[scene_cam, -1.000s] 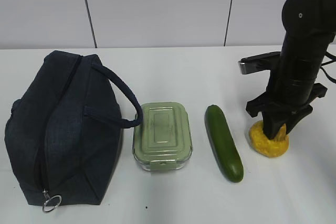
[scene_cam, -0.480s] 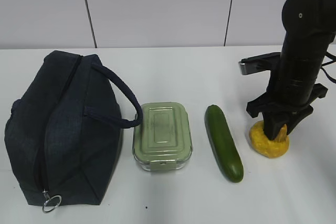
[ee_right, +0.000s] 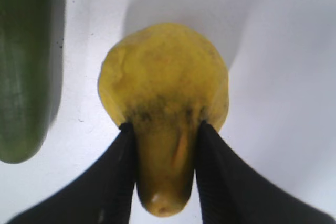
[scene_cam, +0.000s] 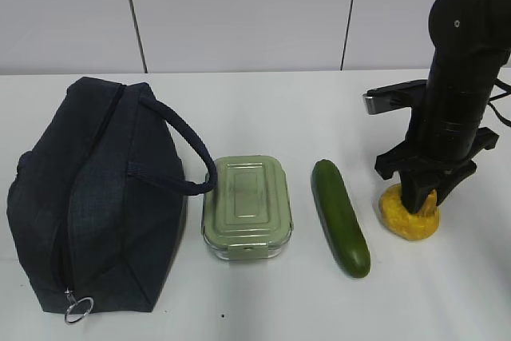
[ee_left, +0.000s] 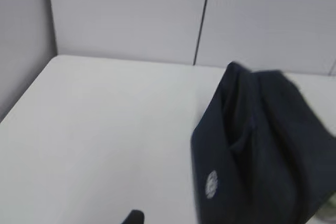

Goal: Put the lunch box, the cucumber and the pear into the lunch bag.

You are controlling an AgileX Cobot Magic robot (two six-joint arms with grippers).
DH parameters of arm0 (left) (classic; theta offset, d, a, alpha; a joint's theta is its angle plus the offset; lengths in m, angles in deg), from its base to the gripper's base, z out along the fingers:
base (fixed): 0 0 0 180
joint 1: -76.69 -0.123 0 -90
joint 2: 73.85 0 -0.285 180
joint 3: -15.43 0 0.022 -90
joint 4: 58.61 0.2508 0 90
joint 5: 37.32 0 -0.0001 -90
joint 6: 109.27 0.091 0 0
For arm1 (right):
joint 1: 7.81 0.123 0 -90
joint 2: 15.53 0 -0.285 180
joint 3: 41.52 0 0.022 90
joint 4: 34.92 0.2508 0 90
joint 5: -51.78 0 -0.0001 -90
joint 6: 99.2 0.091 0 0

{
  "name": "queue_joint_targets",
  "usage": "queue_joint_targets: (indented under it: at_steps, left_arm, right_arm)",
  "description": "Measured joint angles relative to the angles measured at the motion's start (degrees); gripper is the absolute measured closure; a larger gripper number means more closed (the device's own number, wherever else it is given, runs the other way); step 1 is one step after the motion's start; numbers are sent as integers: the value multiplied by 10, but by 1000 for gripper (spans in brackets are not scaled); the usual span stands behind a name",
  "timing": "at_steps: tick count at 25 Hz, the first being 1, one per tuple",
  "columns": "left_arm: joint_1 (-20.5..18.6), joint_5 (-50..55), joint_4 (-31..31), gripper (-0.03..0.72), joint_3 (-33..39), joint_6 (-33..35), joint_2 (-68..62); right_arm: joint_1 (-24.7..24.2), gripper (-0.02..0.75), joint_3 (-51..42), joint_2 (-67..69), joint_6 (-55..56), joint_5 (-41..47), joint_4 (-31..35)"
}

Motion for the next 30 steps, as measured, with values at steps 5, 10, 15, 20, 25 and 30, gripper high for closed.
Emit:
queue_joint_targets:
  at_steps: [5,10,15,20,25,30]
  left_arm:
    - [0,-90,-113,440,-26,33,-83]
    - [0,-119,-205,376,-47,96,-243]
    - [0,-113,-231,344,-99,117,-390]
    - [0,-84,-286,339,-148,196,-514]
    - [8,-64,-290,338,-161,212,-597]
    - [31,-61,-281,338,-161,213,-660]
  right_arm:
    - [0,468,0,0,0,0,0]
    - [0,469,0,0,0,2,0]
    - [0,469,1,0,0,3,0]
    - [0,469,1,0,0,4,0]
    - [0,469,1,0,0,5,0]
    - [0,469,1,0,0,4,0]
